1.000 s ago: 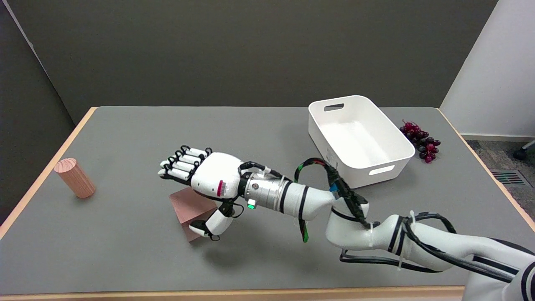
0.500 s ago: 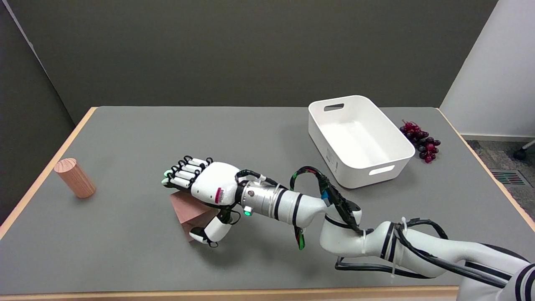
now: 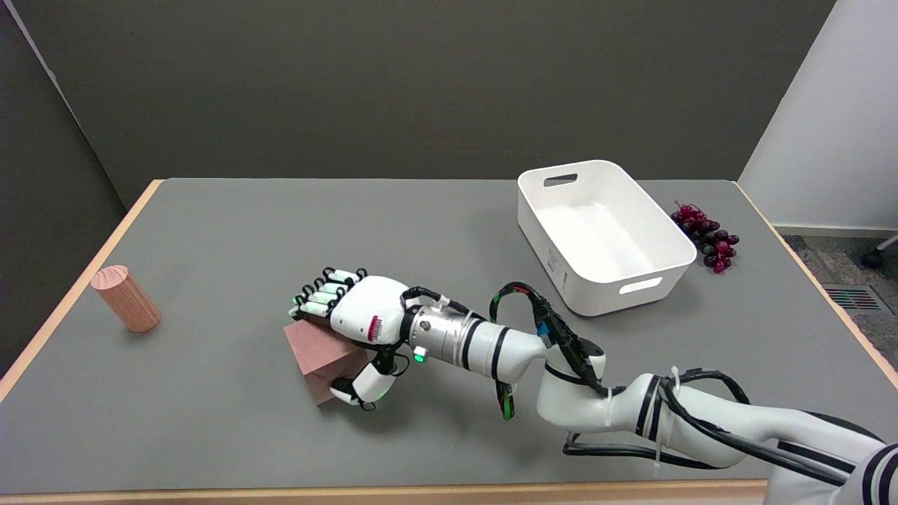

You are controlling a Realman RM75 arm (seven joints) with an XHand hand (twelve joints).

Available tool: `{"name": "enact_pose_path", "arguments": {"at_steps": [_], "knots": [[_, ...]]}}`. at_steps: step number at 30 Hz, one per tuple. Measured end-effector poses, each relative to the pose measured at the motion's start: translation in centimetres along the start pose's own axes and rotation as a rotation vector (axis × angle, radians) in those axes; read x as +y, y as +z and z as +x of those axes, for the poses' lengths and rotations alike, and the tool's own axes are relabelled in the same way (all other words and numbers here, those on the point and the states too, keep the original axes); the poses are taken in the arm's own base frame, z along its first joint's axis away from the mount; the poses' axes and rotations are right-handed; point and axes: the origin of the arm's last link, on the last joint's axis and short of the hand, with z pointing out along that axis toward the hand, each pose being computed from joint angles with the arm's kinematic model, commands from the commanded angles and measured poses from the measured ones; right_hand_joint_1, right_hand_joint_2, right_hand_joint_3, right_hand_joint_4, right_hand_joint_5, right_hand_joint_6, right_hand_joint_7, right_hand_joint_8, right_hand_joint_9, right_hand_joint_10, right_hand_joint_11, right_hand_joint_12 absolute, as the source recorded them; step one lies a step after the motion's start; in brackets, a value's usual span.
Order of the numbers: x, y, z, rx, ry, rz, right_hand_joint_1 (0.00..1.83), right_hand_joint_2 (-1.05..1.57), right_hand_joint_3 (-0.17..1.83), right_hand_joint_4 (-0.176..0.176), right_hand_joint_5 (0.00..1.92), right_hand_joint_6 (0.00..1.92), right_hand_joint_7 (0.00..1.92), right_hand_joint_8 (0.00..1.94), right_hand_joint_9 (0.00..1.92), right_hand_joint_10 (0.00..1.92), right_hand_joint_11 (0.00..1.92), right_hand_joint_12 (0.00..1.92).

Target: Pick up wooden cube.

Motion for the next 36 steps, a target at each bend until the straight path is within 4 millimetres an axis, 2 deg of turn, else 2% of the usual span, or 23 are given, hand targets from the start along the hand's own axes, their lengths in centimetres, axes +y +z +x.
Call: {"name": "enact_pose_path", "arguments": {"at_steps": [1, 2, 4, 6, 8, 17, 26, 29, 36], "knots": [[0.0, 0.0, 0.0, 0.0, 0.0, -0.001, 1.05, 0.73, 0.9, -0.079, 0.44, 0.94, 0.61, 0.76, 0.47, 0.97, 0.35, 1.39], [0.1, 0.1, 0.1, 0.002, 0.0, -0.002, 1.09, 0.83, 0.74, -0.09, 0.47, 1.13, 0.69, 0.92, 0.53, 1.05, 0.42, 1.46], [0.3, 0.1, 0.1, 0.0, -0.002, -0.006, 1.18, 1.21, 0.13, -0.157, 0.51, 1.62, 0.86, 1.27, 0.64, 1.16, 0.58, 1.61], [0.4, 0.1, 0.1, 0.0, -0.006, -0.008, 1.18, 1.21, 0.12, -0.139, 0.54, 1.61, 0.87, 1.24, 0.71, 1.15, 0.61, 1.52], [0.6, 0.2, 0.2, 0.001, -0.013, -0.012, 1.2, 1.14, 0.22, -0.163, 0.56, 1.58, 0.9, 1.23, 0.72, 1.22, 0.62, 1.63], [0.9, 0.2, 0.2, 0.002, -0.029, -0.016, 1.21, 1.11, 0.26, -0.164, 0.59, 1.55, 0.93, 1.21, 0.76, 1.28, 0.61, 1.66], [1.9, 0.1, 0.7, 0.014, -0.052, -0.044, 1.2, 1.12, 0.25, -0.148, 0.59, 1.54, 0.92, 1.23, 0.77, 1.28, 0.62, 1.66], [2.6, -0.1, 1.3, 0.031, -0.064, -0.063, 1.2, 1.12, 0.24, -0.144, 0.59, 1.53, 0.91, 1.24, 0.77, 1.27, 0.64, 1.65], [5.2, -1.2, 4.7, 0.126, -0.118, -0.145, 1.2, 1.12, 0.25, -0.147, 0.59, 1.53, 0.91, 1.25, 0.78, 1.27, 0.64, 1.65]]}}
